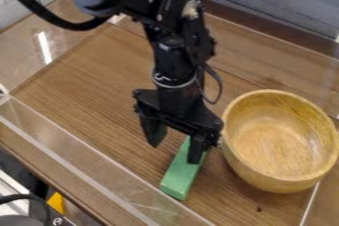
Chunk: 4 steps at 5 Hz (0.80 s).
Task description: Put the green block in the brown bowl
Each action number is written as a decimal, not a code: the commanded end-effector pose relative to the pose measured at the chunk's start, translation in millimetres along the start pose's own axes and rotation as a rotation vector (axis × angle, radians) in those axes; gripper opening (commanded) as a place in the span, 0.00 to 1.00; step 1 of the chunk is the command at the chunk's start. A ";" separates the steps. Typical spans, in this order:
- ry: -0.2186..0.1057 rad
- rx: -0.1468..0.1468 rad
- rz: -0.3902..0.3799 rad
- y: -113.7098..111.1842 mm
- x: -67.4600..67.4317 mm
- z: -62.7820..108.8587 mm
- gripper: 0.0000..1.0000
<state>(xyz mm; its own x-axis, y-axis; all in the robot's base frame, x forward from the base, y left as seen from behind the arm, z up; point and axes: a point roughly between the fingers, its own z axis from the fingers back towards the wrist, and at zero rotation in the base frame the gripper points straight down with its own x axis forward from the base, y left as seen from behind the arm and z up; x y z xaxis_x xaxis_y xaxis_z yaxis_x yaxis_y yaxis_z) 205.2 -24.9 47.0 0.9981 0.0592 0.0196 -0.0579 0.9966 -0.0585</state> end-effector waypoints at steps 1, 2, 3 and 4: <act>-0.006 -0.005 -0.003 -5.1 -0.8 -10.9 1.00; 0.005 -0.009 -0.003 -10.0 -5.0 -22.7 1.00; 0.013 -0.021 -0.003 -21.1 -7.7 -18.0 0.00; 0.019 -0.039 -0.006 -32.5 -11.0 -10.7 0.00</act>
<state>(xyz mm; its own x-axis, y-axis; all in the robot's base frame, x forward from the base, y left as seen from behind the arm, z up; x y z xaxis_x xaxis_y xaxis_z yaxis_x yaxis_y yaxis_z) 185.9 -55.4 28.0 0.9973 0.0522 -0.0514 -0.0562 0.9951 -0.0809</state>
